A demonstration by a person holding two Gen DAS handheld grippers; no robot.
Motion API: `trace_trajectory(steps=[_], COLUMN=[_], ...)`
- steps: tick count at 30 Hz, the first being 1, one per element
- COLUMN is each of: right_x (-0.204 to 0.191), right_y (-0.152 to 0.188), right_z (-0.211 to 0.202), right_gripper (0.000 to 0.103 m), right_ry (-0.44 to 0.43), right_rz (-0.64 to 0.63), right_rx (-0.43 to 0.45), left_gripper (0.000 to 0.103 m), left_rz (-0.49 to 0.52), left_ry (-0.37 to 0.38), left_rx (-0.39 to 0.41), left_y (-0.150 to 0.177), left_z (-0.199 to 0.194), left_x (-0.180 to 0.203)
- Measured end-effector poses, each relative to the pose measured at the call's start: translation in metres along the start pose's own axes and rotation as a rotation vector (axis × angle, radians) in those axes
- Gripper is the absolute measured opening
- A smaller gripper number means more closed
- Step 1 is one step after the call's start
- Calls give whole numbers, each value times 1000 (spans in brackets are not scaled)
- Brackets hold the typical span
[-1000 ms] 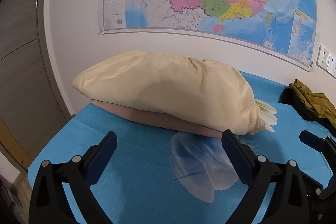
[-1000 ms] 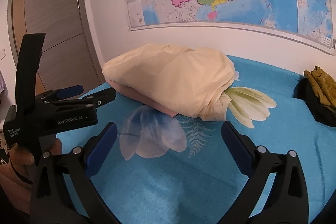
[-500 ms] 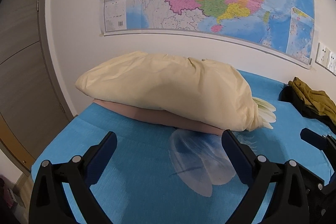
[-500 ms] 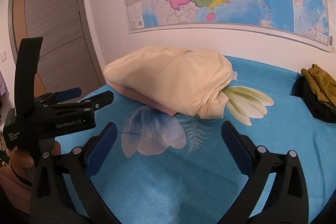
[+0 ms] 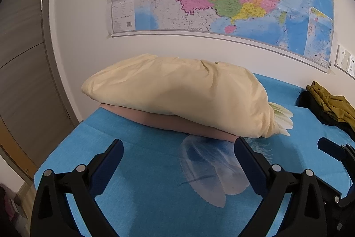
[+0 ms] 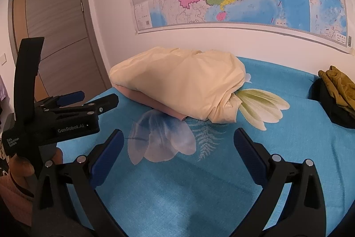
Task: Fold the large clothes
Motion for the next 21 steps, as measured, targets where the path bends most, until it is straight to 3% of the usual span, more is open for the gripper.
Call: trace_trajectory(steps=[21], right_x=[1], right_y=[-1], right_z=[0], right_gripper=[97], right_ry=[-8], right_rz=[5], right_rx=[-3], left_gripper=[96], left_rz=[1], left_ry=[2], left_rx=[-3], left_y=[2], left_z=[1], left_x=[0])
Point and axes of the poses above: each gripper's, at about its wrist camera, not at the fingertips, and z roughly the way its jaws point, x to its right, y to its underside, the point moved 6 cm from there along z, roughly the way its jaws point, and after that the axes turned 4 degrees about z, right-handed, at the moved point
